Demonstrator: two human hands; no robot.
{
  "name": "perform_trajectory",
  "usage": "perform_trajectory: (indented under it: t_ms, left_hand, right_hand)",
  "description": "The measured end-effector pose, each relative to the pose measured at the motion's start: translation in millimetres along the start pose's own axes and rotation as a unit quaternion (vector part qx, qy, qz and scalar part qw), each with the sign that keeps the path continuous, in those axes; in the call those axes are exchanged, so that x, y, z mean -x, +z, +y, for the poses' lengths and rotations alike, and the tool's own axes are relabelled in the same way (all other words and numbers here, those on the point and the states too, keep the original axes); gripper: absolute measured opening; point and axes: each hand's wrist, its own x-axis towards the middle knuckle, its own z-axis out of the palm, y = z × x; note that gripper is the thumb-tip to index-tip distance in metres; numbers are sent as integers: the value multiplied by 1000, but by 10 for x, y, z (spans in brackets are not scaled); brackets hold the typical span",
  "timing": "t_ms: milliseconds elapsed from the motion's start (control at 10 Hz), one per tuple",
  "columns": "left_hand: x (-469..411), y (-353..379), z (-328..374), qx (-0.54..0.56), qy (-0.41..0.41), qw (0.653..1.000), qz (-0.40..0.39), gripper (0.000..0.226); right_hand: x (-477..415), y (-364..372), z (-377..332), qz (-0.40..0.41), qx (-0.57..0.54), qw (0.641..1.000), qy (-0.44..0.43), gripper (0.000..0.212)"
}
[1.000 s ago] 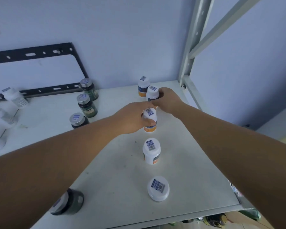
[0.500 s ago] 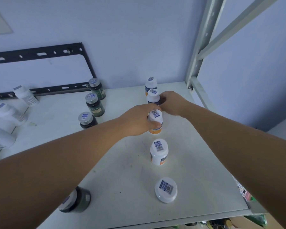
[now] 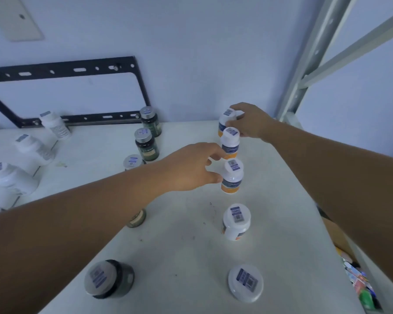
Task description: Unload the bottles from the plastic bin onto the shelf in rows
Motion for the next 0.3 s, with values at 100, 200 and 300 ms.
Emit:
perform_trajectory:
  t_ms: [100, 200, 300]
  left_hand:
    - [78, -62, -11, -4, -4, 1000, 0, 55]
    - [118, -113, -54, -14, -5, 1000, 3, 54]
    - [175, -215, -46, -19, -1, 1000, 11, 53]
  right_hand:
    - [-50, 19, -69, 7, 83, 996, -40, 37]
    - [-117, 9, -63, -1, 93, 995, -31, 38]
    - [-158, -17, -101, -20, 82, 996, 8, 39]
